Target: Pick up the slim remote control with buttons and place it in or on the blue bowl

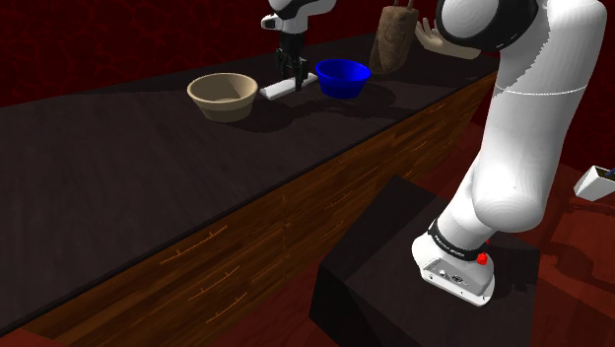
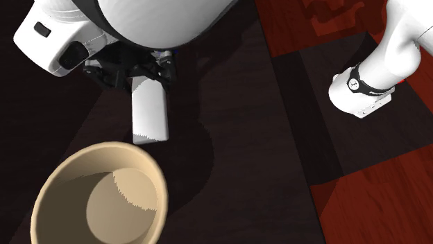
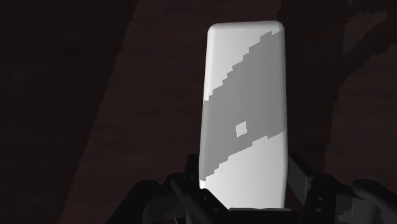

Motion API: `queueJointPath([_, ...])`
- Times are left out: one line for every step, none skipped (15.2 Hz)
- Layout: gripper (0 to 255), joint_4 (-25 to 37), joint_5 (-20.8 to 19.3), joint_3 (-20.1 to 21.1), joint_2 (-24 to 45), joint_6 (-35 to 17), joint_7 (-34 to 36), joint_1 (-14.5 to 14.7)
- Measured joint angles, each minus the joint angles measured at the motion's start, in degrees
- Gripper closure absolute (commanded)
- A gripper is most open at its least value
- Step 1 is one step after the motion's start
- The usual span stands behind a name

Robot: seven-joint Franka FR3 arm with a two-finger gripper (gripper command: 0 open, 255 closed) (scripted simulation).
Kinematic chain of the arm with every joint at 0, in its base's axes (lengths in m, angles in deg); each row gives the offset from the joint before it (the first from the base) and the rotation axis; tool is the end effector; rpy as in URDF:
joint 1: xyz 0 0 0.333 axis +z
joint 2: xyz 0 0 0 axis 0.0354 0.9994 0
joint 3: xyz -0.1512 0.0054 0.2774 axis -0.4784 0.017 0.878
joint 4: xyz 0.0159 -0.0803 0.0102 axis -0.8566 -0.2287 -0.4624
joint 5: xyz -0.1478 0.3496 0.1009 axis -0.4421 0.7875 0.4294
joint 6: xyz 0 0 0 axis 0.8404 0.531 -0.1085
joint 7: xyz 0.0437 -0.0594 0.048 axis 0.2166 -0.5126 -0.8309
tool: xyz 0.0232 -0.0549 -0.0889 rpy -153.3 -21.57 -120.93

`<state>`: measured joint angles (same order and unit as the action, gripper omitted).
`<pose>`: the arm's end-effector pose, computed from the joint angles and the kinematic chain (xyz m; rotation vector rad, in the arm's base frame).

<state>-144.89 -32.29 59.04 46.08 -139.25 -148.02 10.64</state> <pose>0.6452 -0.0577 0.4576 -2.4024 -2.0064 0.0017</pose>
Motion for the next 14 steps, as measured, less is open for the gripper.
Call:
queueJointPath([255, 0.6, -0.1, 0.0, -0.2, 0.8, 0.2, 0.1])
queueJointPath([255, 1.3, -0.1, -0.1, -0.2, 1.5, 0.1, 0.0])
queueJointPath([255, 1.8, -0.2, -0.1, -0.5, 2.2, 0.1, 0.0])
queueJointPath([255, 2.3, -0.2, -0.1, -0.5, 2.8, 0.2, 0.0])
queueJointPath([255, 2.6, -0.3, -0.1, -0.9, 3.4, 0.3, 0.0])
queueJointPath([255, 3.6, -0.3, -0.1, -0.6, 4.3, 0.3, 0.0])
queueJointPath([255, 4.2, -0.3, -0.1, -0.8, 5.0, 0.4, 0.0])
queueJointPath([255, 4.7, -0.4, -0.1, -1.0, 5.7, 0.4, 0.0])
queueJointPath([255, 5.5, -0.3, -0.1, -0.9, 6.5, 0.3, 0.0])
queueJointPath([255, 6.7, -0.3, -0.1, -0.7, 7.5, 0.3, -0.1])
queueJointPath([255, 7.6, -0.3, -0.2, -0.7, 8.3, 0.3, -0.2])
queueJointPath([255, 8.5, -0.3, -0.2, -0.6, 9.1, 0.3, -0.3])
queueJointPath([255, 9.2, -0.3, -0.2, -0.6, 9.8, 0.3, -0.3])
queueJointPath([255, 9.8, -0.3, -0.2, -0.7, 10.4, 0.5, -0.2])
